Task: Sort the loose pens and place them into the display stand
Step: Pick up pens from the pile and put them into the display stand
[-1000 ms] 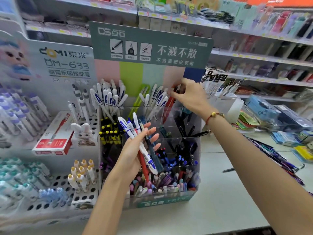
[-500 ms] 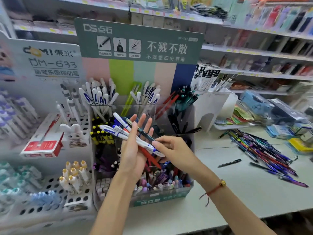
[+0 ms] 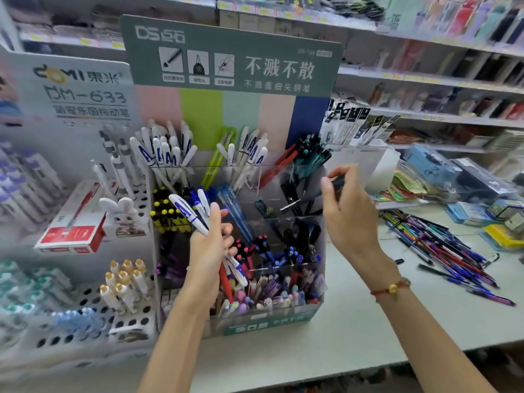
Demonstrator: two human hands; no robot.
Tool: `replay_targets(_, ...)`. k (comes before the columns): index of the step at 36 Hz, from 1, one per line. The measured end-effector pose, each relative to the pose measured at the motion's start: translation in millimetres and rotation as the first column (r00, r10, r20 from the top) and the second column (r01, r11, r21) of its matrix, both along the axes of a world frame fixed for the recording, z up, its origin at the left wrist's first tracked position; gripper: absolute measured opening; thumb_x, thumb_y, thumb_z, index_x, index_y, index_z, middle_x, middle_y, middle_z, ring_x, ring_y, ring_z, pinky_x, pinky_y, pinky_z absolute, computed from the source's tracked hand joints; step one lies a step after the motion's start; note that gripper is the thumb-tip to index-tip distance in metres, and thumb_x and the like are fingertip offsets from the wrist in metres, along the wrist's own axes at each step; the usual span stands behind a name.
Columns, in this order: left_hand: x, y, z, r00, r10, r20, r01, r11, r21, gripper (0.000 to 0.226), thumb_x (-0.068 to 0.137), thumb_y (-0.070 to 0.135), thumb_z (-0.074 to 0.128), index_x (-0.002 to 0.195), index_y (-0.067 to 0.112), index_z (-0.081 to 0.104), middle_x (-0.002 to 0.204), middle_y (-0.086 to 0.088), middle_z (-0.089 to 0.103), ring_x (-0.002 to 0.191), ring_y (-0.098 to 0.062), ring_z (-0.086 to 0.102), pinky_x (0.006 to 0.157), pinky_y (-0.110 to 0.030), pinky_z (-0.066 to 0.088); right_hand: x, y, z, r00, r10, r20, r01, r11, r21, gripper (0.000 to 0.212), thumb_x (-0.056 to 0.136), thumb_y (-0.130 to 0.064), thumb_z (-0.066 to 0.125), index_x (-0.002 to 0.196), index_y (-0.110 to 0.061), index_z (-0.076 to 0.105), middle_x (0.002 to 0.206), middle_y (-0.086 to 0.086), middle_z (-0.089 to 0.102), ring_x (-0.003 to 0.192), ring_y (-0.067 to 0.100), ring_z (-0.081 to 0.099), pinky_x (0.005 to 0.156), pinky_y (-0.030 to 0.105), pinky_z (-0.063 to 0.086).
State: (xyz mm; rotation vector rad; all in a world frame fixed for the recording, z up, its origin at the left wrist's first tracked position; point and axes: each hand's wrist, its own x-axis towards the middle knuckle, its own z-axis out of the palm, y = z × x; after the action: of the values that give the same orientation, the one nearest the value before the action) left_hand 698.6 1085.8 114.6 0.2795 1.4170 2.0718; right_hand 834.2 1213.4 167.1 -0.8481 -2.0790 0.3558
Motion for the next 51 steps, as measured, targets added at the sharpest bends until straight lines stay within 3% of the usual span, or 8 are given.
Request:
replay_targets(7,-2.5,-4.5,6.6,0.984,-0.008,0.180,-0.004,0.998,0.066,0.026,0.103,0.029,0.036,0.081,0.016,0.034,0.064,0.004,0.030,0.038,-0.003,0.025,0.037,-0.015,0.023,-46.3,12.1,-8.1,0.926,0.067,0.371,-0.133,0.979,0.155,0.022,0.097,-0.028,0.053,0.113,-0.014,0.048,0.088,0.004,0.062,0.077,0.025,0.058,0.059,0.034,0.041)
replay_targets(14,2.8,-12.6,1.8,0.972,-0.110,0.208,0.075,0.983,0.167,0.023,0.101,0.026,0.044,0.095,0.011,0.061,0.080,0.003,0.068,0.065,-0.006,0.067,0.063,-0.025,0.057,-53.4,17.8,-49.7,0.869,-0.090,0.486,-0.157,0.882,0.444,0.038,0.097,-0.029,0.034,0.090,-0.013,0.068,0.091,0.005,0.065,0.086,0.027,0.057,0.067,0.037,0.043)
replay_targets(18,7.0,-16.1,3.4,0.976,-0.175,0.131,0.142,0.963,0.229,0.024,0.103,0.022,0.038,0.119,0.014,0.053,0.112,0.001,0.071,0.102,-0.013,0.068,0.093,-0.031,0.047,-42.2,5.9,-49.7,0.928,0.036,0.370,-0.172,0.924,0.340,0.034,0.099,-0.027,0.036,0.110,-0.015,0.067,0.103,0.001,0.063,0.096,0.022,0.054,0.075,0.035,0.045)
replay_targets(21,9.3,-13.4,1.3,0.973,-0.195,0.122,0.160,0.954,0.255,0.024,0.104,0.018,0.034,0.122,0.014,0.049,0.121,0.000,0.067,0.112,-0.015,0.064,0.100,-0.032,0.040,-30.3,-16.8,-45.5,0.944,0.237,0.232,-0.238,0.971,-0.022,0.026,0.101,-0.029,0.041,0.102,-0.020,0.065,0.092,-0.004,0.064,0.087,0.015,0.056,0.076,0.035,0.048)
replay_targets(24,11.4,-10.1,0.7,0.963,-0.195,0.189,0.125,0.937,0.327,0.024,0.104,0.019,0.034,0.122,0.011,0.048,0.124,-0.002,0.066,0.114,-0.016,0.063,0.099,-0.035,0.043,-21.5,-39.5,-40.6,0.854,0.482,0.194,-0.299,0.761,-0.576,0.028,0.099,-0.042,0.044,0.099,-0.022,0.063,0.088,-0.003,0.068,0.081,0.013,0.063,0.080,0.036,0.052)
replay_targets(27,13.1,-6.1,1.3,0.968,-0.189,0.165,0.128,0.938,0.323,0.034,0.103,0.024,0.034,0.134,0.011,0.041,0.126,0.003,0.064,0.116,-0.012,0.061,0.104,-0.042,0.041,-16.8,-50.5,-44.4,0.780,0.622,0.066,-0.339,0.510,-0.791,0.028,0.098,-0.038,0.048,0.112,-0.018,0.061,0.100,-0.006,0.069,0.086,0.002,0.064,0.080,0.021,0.051)
replay_targets(36,14.1,-0.1,5.9,0.984,-0.133,0.120,0.094,0.954,0.284,0.032,0.104,0.022,0.033,0.132,0.010,0.044,0.122,-0.001,0.067,0.108,-0.016,0.066,0.093,-0.036,0.053,-10.3,-48.7,-37.4,0.893,0.372,-0.252,-0.409,0.441,-0.799,0.020,0.093,-0.017,0.061,0.111,-0.013,0.068,0.082,0.001,0.072,0.065,0.010,0.067,0.058,0.020,0.054)
replay_targets(51,-6.3,-1.8,19.3,0.995,-0.093,0.031,0.089,0.990,0.112,0.026,0.104,0.023,0.036,0.111,0.010,0.058,0.106,-0.008,0.072,0.094,-0.021,0.071,0.071,-0.029,0.060,26.5,-16.8,-12.0,0.897,0.191,-0.399,-0.437,0.512,-0.740,0.016,0.088,-0.010,0.064,0.103,-0.013,0.071,0.089,0.007,0.076,0.075,0.012,0.070,0.065,0.016,0.054)
